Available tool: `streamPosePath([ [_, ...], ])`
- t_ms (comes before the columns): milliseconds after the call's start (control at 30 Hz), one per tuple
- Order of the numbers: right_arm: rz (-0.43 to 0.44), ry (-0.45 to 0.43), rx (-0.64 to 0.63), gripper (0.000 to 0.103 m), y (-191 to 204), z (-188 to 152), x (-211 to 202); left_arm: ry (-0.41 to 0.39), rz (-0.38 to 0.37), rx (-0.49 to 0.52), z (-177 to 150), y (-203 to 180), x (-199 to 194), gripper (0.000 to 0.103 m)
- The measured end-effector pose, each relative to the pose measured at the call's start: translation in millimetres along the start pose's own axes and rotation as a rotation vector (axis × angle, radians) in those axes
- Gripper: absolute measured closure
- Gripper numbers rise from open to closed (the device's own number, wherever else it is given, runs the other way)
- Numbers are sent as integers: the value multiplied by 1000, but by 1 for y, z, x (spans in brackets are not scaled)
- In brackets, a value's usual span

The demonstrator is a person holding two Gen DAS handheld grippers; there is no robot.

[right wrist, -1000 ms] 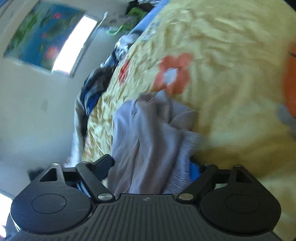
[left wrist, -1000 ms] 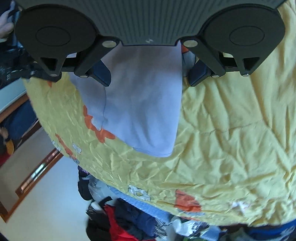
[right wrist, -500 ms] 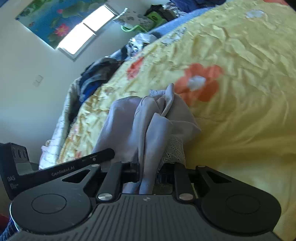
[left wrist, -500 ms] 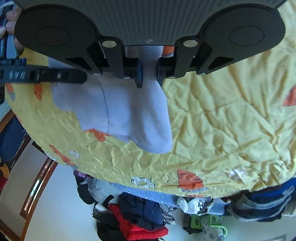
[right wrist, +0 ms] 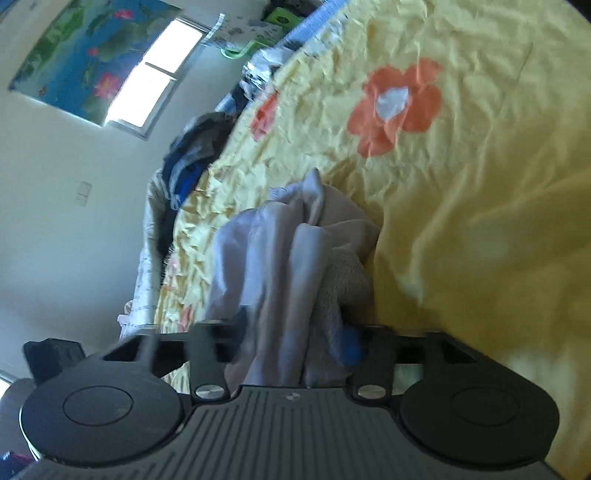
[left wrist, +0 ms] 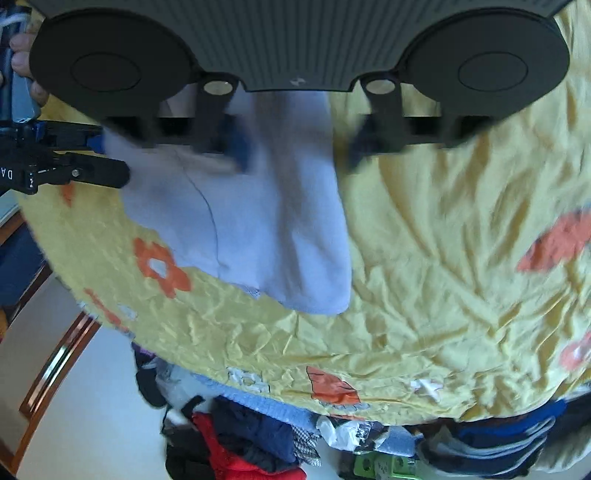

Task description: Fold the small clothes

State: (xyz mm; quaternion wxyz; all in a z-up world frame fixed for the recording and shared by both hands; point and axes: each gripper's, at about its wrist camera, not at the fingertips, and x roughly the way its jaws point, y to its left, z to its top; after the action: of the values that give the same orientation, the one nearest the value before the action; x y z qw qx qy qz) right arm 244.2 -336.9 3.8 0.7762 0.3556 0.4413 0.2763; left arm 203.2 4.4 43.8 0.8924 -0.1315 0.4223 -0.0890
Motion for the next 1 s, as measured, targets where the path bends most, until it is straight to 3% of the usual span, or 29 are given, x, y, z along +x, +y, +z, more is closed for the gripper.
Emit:
streamPosePath([
  [67, 25, 22, -3, 38, 0, -11, -12, -61, 3, -39, -22, 5, -18, 22],
  [200, -5, 72, -22, 41, 0, -30, -6, -19, 10, -82, -56, 2, -24, 24],
  [233, -7, 65, -43, 45, 2, -34, -4, -45, 38, -51, -63, -5, -27, 24],
  [300, -41, 64, -63, 62, 8, -39, -1, -50, 81, -8, -69, -16, -28, 44],
  [333, -57, 76, -69, 74, 9, -41, 1, -37, 54, 4, -68, -19, -27, 67],
  [433, -87, 71, -133, 77, 20, -47, -2, -7, 65, 66, -60, -25, -31, 76],
  [533, -107, 69, -186, 77, 28, -52, -10, 11, 67, 89, -55, -23, -35, 77],
  [600, -141, 67, -206, 76, 26, -55, -4, 17, 72, 94, -60, -23, -29, 76],
  [633, -137, 54, -206, 69, 22, -57, -4, -11, 81, 121, -64, -26, -28, 72],
  [700, -122, 31, -183, 67, 17, -57, -8, -38, 133, 138, -69, -30, -34, 51],
  [733, -128, 21, -153, 62, 16, -57, -14, -42, 148, 131, -69, -31, -40, 36],
  [833, -149, -115, -160, 59, 31, -61, -39, -177, 146, 188, -79, -39, -75, 34],
  [900, -115, -192, -224, 59, 52, -68, -56, -264, 136, 269, -91, -54, -89, 24],
  [933, -64, -193, -233, 59, 62, -71, -58, -286, 129, 324, -97, -63, -91, 22],
  [1000, -1, -102, -225, 51, 77, -72, -44, -290, 130, 446, -110, -82, -85, 22],
])
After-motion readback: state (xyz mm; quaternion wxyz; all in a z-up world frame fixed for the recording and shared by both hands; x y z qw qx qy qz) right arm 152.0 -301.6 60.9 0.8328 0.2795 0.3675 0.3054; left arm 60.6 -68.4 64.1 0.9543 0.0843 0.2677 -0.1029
